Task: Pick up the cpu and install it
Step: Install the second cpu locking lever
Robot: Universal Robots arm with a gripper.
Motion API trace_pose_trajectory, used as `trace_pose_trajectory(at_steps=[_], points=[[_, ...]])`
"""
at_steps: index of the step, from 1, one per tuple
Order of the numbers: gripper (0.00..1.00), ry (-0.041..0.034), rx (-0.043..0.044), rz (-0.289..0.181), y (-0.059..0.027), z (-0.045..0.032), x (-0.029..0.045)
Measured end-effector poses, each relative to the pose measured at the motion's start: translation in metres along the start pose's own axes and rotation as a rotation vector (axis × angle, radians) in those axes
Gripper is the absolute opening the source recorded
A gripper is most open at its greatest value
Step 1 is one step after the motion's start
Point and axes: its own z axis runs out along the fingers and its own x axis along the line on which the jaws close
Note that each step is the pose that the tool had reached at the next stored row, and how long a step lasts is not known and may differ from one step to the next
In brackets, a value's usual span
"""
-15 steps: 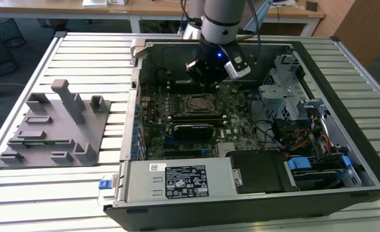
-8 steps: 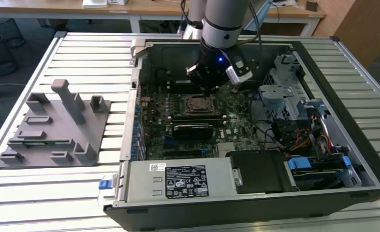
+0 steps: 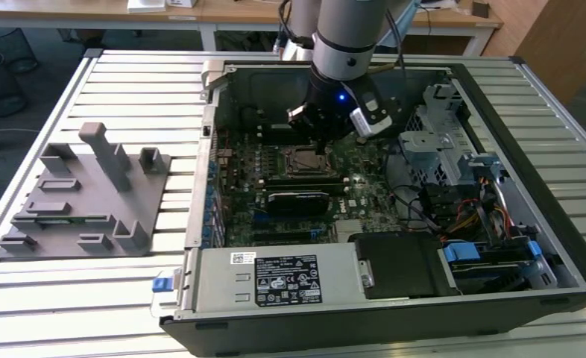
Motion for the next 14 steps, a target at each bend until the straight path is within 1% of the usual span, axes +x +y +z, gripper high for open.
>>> trace_pose_trajectory(at_steps=[3, 6, 7, 9, 11, 14], points=[[0.11, -0.0006, -0.0003, 0.007, 0.0002, -0.0041, 0.0001], [0.11, -0.0036, -0.0021, 0.052, 0.0003, -0.0044, 0.0001], [0.11, -0.0039, -0.0022, 0.059, 0.0002, -0.0045, 0.0001], [0.11, -0.0041, -0.0021, 0.06, -0.0015, -0.0045, 0.0003], [0.11, -0.004, -0.0022, 0.06, -0.0063, -0.0045, 0.0006], [0.11, -0.004, -0.0022, 0.06, -0.0174, -0.0049, 0.0014]])
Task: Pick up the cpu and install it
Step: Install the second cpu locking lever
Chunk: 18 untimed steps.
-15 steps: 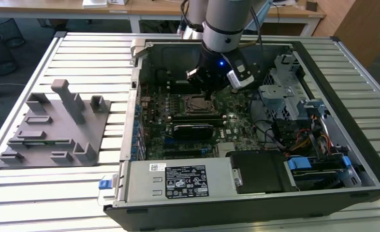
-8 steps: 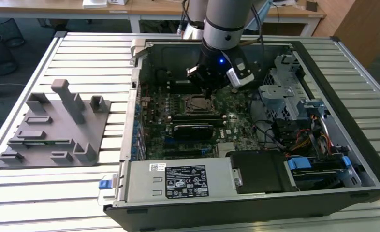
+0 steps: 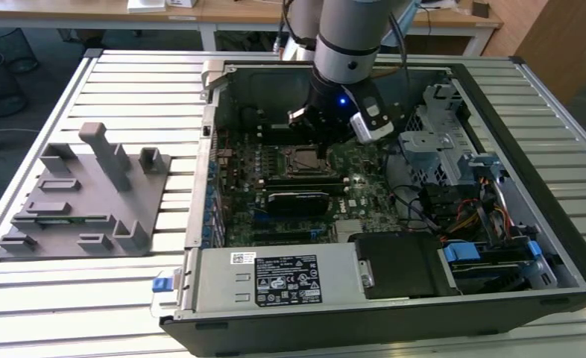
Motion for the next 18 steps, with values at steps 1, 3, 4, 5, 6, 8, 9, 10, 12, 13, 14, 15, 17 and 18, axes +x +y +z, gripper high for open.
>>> trace_pose_trajectory(at_steps=[1, 3, 4, 5, 6, 8, 9, 10, 12, 13, 14, 15, 17, 18], points=[[0.11, 0.0001, 0.0, 0.0, -0.0036, -0.0002, 0.0], [0.11, 0.0074, -0.0003, 0.001, -0.0068, -0.0004, 0.0], [0.11, 0.0197, -0.0009, 0.001, -0.007, -0.0003, -0.0001], [0.11, 0.036, -0.0012, 0.002, -0.007, -0.0003, -0.0001], [0.11, 0.0491, -0.0016, 0.003, -0.0074, -0.0004, 0.0], [0.11, 0.0576, -0.0116, 0.003, -0.0097, -0.0004, -0.0001], [0.11, 0.0587, -0.02, 0.003, -0.0117, -0.0003, 0.0], [0.11, 0.0589, -0.0244, 0.002, -0.0142, -0.0002, 0.0], [0.11, 0.0588, -0.0277, 0.002, -0.0194, 0.0004, 0.0003], [0.11, 0.0588, -0.0282, 0.002, -0.0216, 0.0006, 0.0006], [0.11, 0.0589, -0.0283, 0.002, -0.023, 0.001, 0.0017], [0.11, 0.0589, -0.0284, 0.002, -0.0238, 0.0013, 0.0037], [0.11, 0.0589, -0.0287, 0.002, -0.0247, 0.002, 0.0096], [0.11, 0.0588, -0.0291, 0.002, -0.0248, 0.0024, 0.0126]])
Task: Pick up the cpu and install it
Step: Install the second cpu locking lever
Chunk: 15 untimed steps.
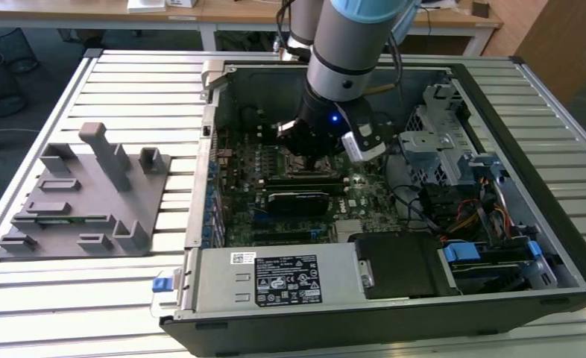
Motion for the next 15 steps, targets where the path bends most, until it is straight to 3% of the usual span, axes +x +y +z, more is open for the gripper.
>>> trace_pose_trajectory(at_steps=[4, 8, 15], points=[[0.11, 0.0001, -0.0003, 0.0, -0.0003, 0.003, 0.0065], [0.11, 0.0, -0.0123, -0.001, -0.0013, 0.0077, 0.0081], [0.11, 0.0, -0.026, -0.002, -0.0064, 0.013, 0.0169]])
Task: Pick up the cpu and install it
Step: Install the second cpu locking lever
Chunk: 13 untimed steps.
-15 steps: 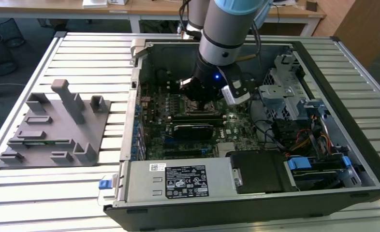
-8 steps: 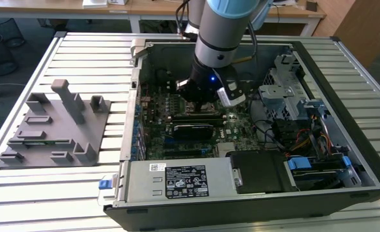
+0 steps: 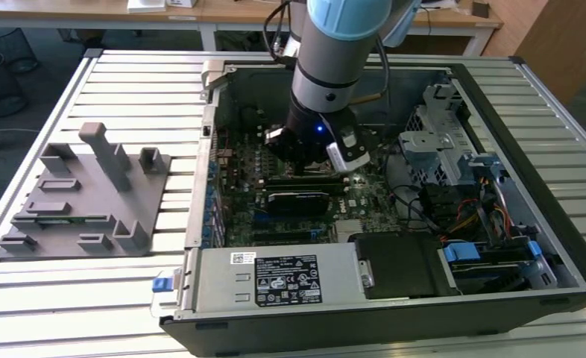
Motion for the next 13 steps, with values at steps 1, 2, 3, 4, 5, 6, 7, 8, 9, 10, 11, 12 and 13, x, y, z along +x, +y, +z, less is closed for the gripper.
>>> trace_pose_trajectory(at_steps=[1, 2, 3, 4, 5, 6, 7, 8, 9, 10, 11, 12, 13], points=[[0.11, -0.0001, -0.0022, 0.0, -0.0003, 0.0005, 0.0006], [0.11, -0.0002, -0.0045, 0.0, -0.0004, 0.0013, 0.001], [0.11, -0.0002, -0.0073, -0.001, -0.0005, 0.0021, 0.0016], [0.11, -0.0002, -0.0098, -0.001, -0.0006, 0.0032, 0.002], [0.11, -0.0002, -0.0119, -0.001, -0.0008, 0.0044, 0.0024], [0.11, -0.0002, -0.0134, -0.001, -0.001, 0.0057, 0.0028], [0.11, -0.0002, -0.0143, -0.001, -0.0011, 0.0071, 0.0032], [0.11, -0.0002, -0.0148, -0.001, -0.0013, 0.0085, 0.0034], [0.11, -0.0002, -0.0153, -0.001, -0.0014, 0.0097, 0.0037], [0.11, -0.0001, -0.0158, -0.002, -0.0016, 0.0105, 0.0043], [0.11, -0.0001, -0.0173, -0.002, -0.0018, 0.0112, 0.005], [0.11, -0.0001, -0.0209, -0.002, -0.0021, 0.0115, 0.0057], [0.11, -0.0002, -0.0261, -0.003, -0.0028, 0.0118, 0.0063]])
